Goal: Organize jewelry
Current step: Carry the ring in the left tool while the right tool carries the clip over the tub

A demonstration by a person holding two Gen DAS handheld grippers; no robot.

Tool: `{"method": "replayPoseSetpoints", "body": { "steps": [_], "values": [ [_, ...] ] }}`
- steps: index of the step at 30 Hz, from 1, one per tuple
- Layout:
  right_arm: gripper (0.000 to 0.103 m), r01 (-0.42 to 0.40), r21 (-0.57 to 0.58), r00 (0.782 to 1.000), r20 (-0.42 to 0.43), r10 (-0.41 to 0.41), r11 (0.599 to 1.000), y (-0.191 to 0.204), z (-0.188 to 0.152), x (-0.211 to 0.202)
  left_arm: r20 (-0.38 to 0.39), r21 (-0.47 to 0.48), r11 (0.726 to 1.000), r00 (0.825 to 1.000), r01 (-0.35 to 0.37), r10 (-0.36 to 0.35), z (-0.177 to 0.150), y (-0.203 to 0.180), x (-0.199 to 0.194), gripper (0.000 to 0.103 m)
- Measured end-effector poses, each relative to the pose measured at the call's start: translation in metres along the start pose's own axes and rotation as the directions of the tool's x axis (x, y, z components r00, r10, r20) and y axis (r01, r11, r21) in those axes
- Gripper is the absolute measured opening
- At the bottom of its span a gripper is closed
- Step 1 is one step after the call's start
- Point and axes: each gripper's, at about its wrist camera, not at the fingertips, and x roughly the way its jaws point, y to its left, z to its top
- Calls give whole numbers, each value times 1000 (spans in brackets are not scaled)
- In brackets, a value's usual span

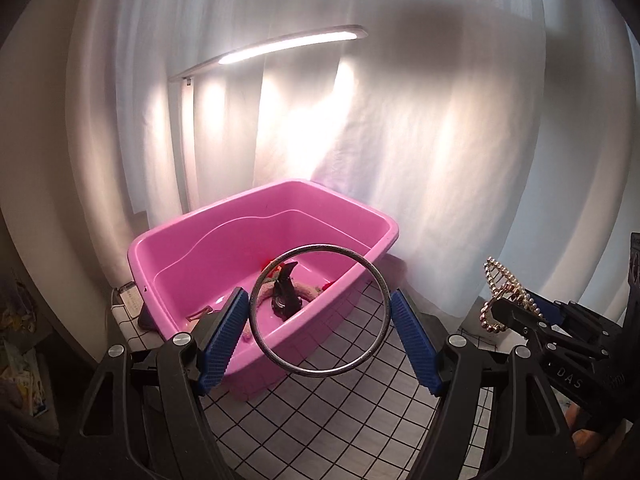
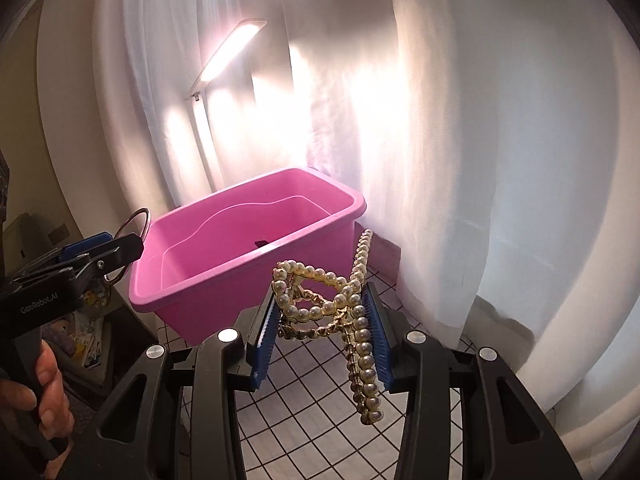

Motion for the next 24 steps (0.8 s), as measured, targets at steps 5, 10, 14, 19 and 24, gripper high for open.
{"method": "replayPoseSetpoints", "body": {
  "steps": [5, 10, 14, 19, 24],
  "values": [
    [40, -16, -7, 1000, 17, 16, 1000, 28, 34, 30, 6, -8, 1000, 1000, -21, 21, 24, 43, 24, 71],
    [40, -32, -11, 999, 0, 32, 999, 52, 61, 67, -11, -20, 1000, 1000, -24, 24, 42, 77, 57, 71],
    [40, -45, -11, 999, -26, 45, 999, 67, 73, 98, -42, -13, 1000, 999, -24, 24, 47, 95, 85, 71],
    [40, -45, -22, 995, -89, 43, 999, 82, 81, 143, -109, -16, 1000, 994, -27, 25, 45, 112, 119, 71],
    [40, -46, -24, 989, -142, 42, 999, 88, 87, 180, -165, -17, 999, 986, -38, 35, 42, 122, 145, 71]
  ]
}}
